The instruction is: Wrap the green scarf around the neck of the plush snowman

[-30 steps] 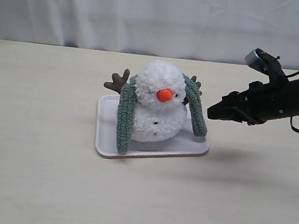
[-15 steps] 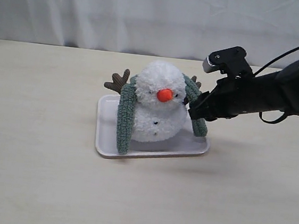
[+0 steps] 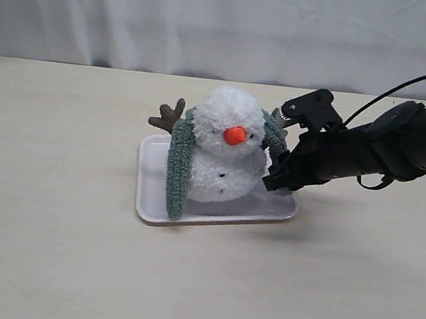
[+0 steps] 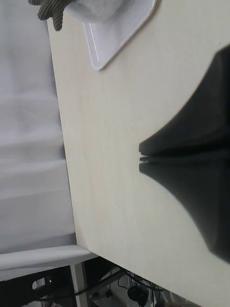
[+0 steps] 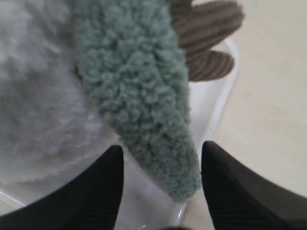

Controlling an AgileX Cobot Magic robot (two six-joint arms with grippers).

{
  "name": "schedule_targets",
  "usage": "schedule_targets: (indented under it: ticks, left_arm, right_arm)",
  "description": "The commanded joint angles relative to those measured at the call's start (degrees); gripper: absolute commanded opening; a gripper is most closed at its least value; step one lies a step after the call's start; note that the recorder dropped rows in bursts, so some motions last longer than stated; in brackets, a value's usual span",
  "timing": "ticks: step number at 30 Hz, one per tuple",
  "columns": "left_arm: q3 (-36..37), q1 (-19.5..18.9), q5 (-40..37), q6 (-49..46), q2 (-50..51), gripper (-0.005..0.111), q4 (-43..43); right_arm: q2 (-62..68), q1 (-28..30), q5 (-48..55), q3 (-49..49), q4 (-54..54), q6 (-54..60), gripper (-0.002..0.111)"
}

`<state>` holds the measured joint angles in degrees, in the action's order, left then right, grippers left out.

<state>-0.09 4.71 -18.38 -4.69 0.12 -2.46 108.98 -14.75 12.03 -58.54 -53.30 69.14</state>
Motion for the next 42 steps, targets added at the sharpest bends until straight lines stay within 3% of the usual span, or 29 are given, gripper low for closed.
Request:
schedule_targets:
  ticks: [1,3,7,9,14,23,27,42]
  left_arm:
    - [0.1,0.4,0.7,0.0,-0.1,0.000,0.2]
    - [0.1,0.4,0.7,0.0,-0.1,0.000,0.2]
    - [0.1,0.4,0.7,0.0,-0.1,0.000,0.2]
    - [0.1,0.4,0.7,0.0,-0.1,0.000,0.2]
    - [0.1,0.4,0.7,0.0,-0.1,0.000,0.2]
    - [0.1,0.4,0.7,0.0,-0.1,0.000,0.2]
    - [0.1,0.4,0.7,0.0,-0.1,0.000,0.2]
    - [0.1,0.4,0.7,0.0,-0.1,0.000,0.2]
  right_arm:
    - [1.8,-0.1,-3.2,0.3,-1.1,-0.4,0.052]
    - [1.9,-0.1,-4.5,0.3,-2.2,-1.8,0.046]
    - [1.8,-0.1,-4.0,0.3,-2.2,-2.3,0.015]
    - [0.9,-0.1,-2.4,0.3,-2.1,-2.2,0.004]
    - [-2.4,-0.1,3.7,0.3,-2.1,-2.1,0.004]
    - [-5.3,-0.1,26.0,-0.7,-2.2,-6.6,0.004]
    - [-3.8,-0.1,27.3,-0.7,-2.2,-10.4,0.004]
    - [1.4,-0.1,26.9,-0.7,-6.2,-7.2,0.004]
